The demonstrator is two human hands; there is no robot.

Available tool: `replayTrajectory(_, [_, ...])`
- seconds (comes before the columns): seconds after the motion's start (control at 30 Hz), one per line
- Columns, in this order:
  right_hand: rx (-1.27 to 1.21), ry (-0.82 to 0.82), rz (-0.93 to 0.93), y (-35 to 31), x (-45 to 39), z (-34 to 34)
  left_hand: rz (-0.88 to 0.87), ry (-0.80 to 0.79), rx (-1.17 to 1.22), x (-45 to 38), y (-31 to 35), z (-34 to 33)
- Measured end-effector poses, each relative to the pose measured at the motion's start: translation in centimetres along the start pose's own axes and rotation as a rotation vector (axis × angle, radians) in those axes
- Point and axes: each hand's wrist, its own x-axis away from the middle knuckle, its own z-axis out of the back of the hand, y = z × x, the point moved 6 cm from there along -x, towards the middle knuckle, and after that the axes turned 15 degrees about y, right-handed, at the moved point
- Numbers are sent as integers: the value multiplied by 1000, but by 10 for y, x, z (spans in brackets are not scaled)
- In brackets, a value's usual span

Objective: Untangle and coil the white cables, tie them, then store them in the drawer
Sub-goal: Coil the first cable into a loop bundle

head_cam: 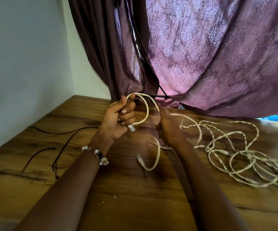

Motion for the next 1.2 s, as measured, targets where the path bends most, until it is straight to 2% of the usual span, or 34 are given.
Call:
replayTrajectory(0.07, [75, -147, -123, 3, 4, -15, -56, 80, -30, -1, 4, 4])
replayTrajectory(0.13, [243, -230, -138, 2, 6, -20, -113, 153, -28, -2, 9, 9])
replayTrajectory(0.2, [370, -276, -9, -9, 8, -19, -171, 218, -23, -3, 16, 15])
replayTrajectory(0.33, [486, -227, 345, -34, 10, -4, -273, 361, -34, -4, 25, 26])
replayTrajectory(0.47, [427, -117, 515, -37, 3, 7, -344, 485, -187, -2, 24, 28])
replayTrajectory(0.57, [247, -45, 628, -45, 7, 12, -355, 427, -320, -2, 12, 17])
replayTrajectory(0.7, [27, -19, 665, -59, 10, 20, -376, 333, -630, -1, -2, 7])
replayTrajectory(0.83, [-90, 76, 610, -61, 8, 34, -321, 379, -863, -5, -10, 17])
replayTrajectory(0.93, [-15, 97, 548, -55, 1, 34, -205, 356, -940, -4, -21, 17])
replayTrajectory(1.07, [232, 261, 628, -43, -2, 51, -54, 219, -917, 4, -24, 0])
replayTrajectory(1.2, [383, 438, 394, 4, -10, 76, 31, 106, -1011, 16, -14, 1])
